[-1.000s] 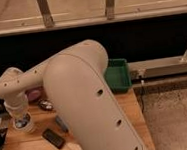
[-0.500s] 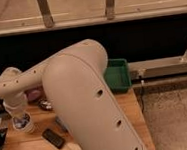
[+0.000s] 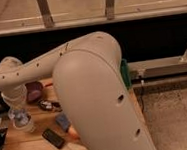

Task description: Place towel in metal cup

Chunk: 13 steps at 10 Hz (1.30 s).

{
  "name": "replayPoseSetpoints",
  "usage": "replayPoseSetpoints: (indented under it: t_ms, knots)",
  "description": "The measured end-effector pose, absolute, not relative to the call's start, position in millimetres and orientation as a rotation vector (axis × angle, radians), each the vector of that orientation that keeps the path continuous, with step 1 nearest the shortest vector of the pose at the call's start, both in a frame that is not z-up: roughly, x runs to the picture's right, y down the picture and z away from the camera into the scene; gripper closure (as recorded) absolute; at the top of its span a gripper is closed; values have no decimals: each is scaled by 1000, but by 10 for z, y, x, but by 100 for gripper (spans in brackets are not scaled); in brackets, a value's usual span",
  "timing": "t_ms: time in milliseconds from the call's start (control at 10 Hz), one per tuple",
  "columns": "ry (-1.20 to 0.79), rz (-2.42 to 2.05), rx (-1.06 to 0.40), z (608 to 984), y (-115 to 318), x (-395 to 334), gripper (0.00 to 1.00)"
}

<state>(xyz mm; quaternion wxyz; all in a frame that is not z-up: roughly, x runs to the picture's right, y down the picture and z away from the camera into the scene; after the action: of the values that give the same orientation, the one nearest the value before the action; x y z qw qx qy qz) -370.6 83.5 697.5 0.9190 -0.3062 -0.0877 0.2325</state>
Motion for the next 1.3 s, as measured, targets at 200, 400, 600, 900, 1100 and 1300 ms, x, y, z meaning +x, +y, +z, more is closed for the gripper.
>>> replayPoseSetpoints:
  t_ms: [200,400,600,900,1100,1300]
  knots:
    - [-174,514,-539,6771,522,-3561,100]
    - [-163,596,-462,6788,130,-3224,100]
    - [-142,675,-419,6893,-184,-2914,100]
    - [-79,826,-393,7138,-452,-2387,100]
    - [-13,930,-404,7330,-359,-1981,100]
    - [28,992,-439,7524,-120,-1813,100]
